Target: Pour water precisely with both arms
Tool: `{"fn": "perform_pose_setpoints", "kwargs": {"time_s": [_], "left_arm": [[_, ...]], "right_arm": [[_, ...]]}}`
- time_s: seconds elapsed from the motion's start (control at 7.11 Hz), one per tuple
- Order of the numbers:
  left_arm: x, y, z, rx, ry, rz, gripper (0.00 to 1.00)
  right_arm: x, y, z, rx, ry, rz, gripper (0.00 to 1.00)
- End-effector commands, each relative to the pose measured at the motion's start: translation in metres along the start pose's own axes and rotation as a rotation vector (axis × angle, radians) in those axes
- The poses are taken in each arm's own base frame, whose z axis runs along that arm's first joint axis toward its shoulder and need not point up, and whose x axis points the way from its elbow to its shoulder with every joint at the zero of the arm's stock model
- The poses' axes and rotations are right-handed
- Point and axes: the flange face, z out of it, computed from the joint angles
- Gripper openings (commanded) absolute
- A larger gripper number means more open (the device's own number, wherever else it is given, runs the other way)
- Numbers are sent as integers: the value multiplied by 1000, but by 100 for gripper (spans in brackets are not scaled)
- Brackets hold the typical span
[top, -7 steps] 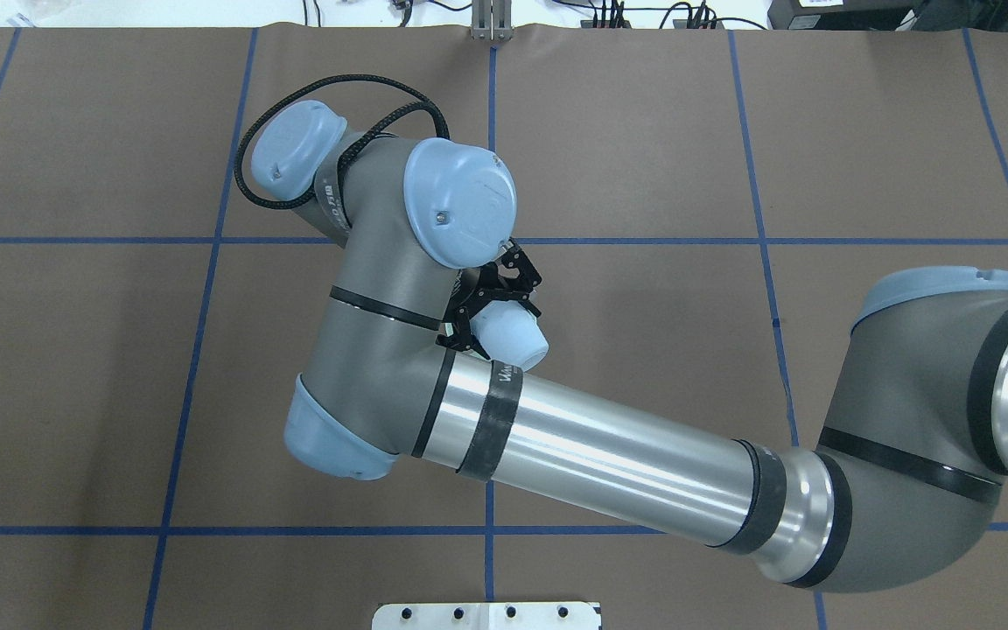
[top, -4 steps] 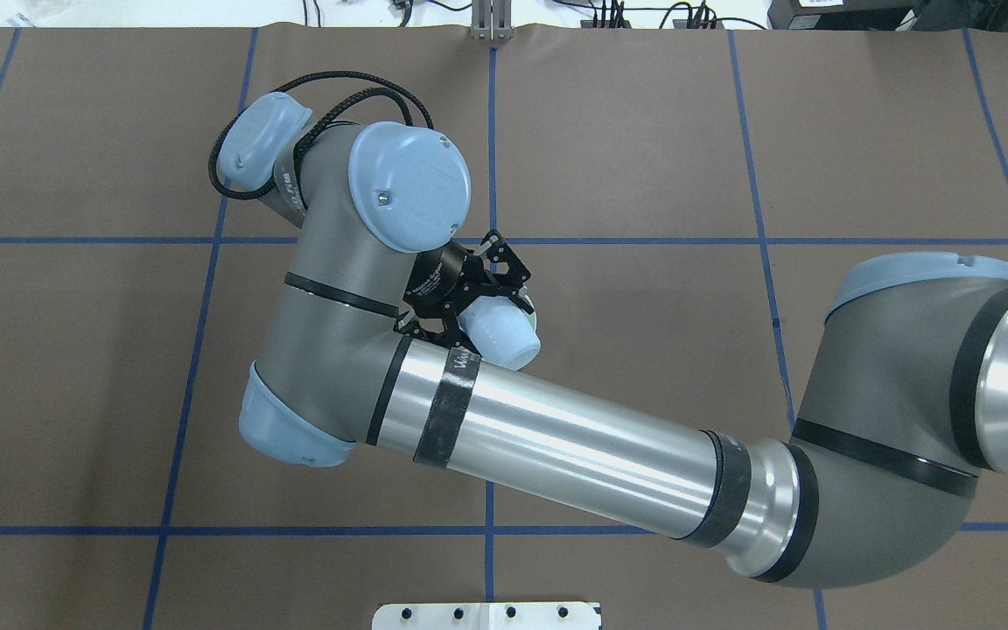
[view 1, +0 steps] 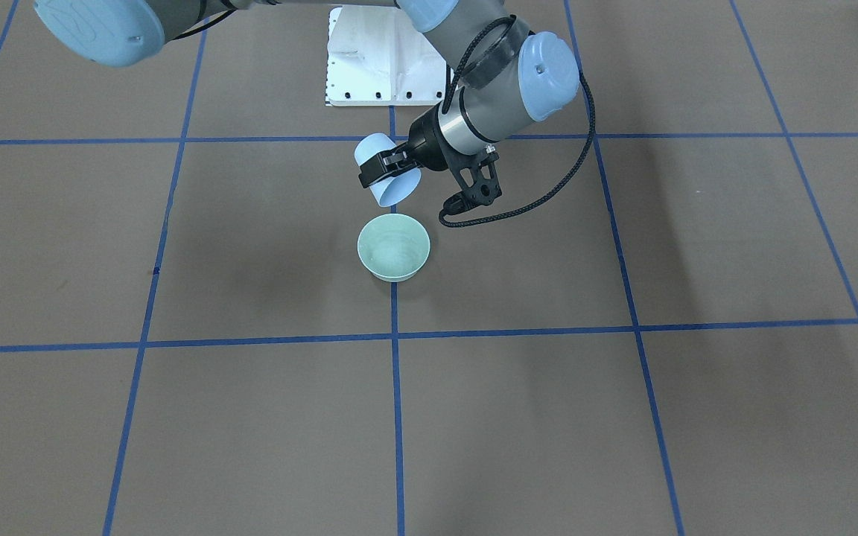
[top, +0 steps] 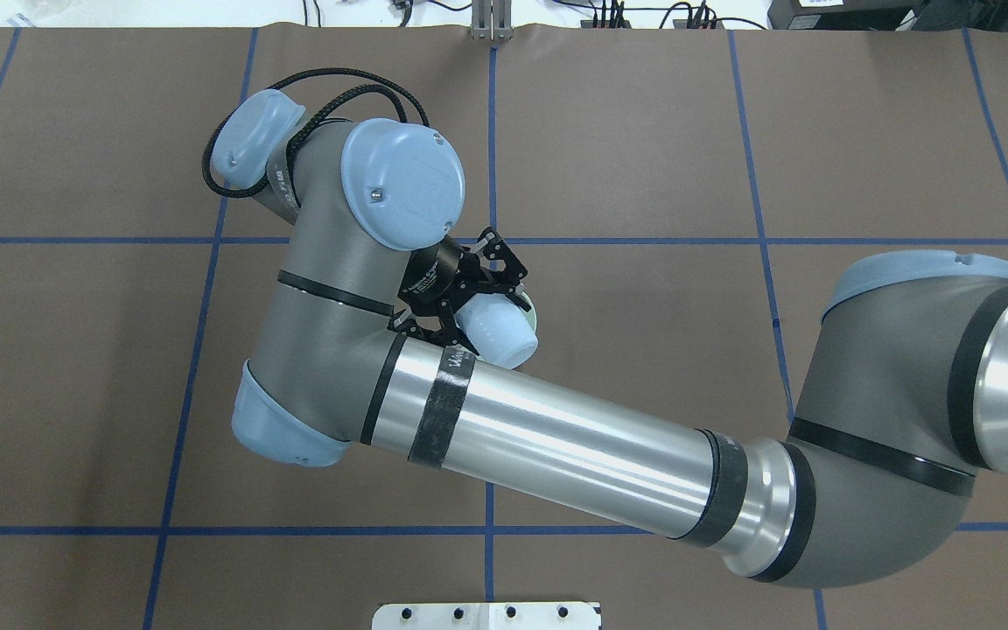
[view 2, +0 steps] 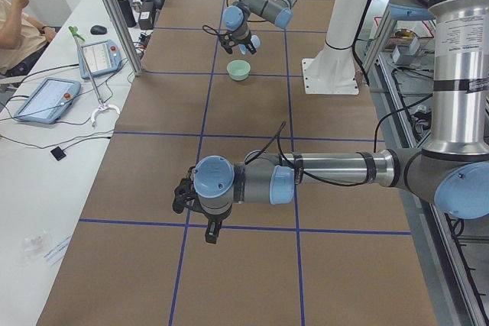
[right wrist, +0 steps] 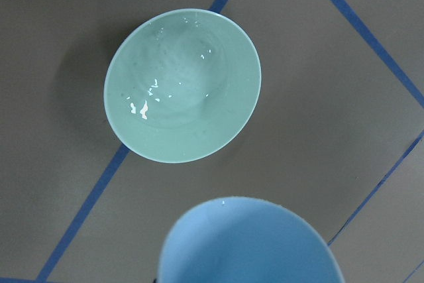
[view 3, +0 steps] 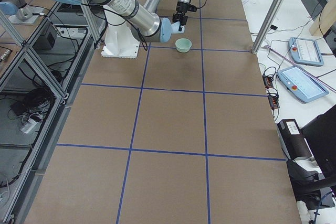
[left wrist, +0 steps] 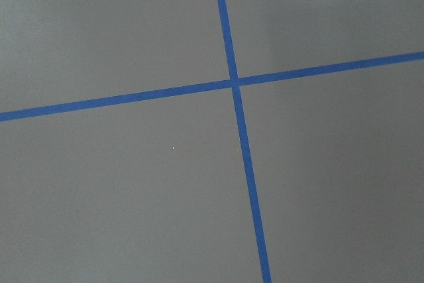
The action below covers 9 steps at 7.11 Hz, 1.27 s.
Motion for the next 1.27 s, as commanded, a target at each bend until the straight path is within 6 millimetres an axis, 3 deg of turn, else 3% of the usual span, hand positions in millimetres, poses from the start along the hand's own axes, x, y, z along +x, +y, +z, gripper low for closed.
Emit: {"fn": "perform_pose_setpoints", "kwargs": {"time_s": [0.0, 0.28, 0.56, 1.13], "left_arm": [[0, 0, 0, 2, 0, 2, 100], [1, 0, 0, 2, 1, 2, 100], [1, 5, 0, 4, 2, 6, 100], [1, 4, 1, 2, 3, 6, 100]], "right_arm": [[11, 19, -4, 65, -37, -14, 0], [36, 50, -3, 172, -96, -23, 0], [88, 88, 35, 371, -193, -42, 0], [171, 157, 76, 642, -354, 95, 0]]}}
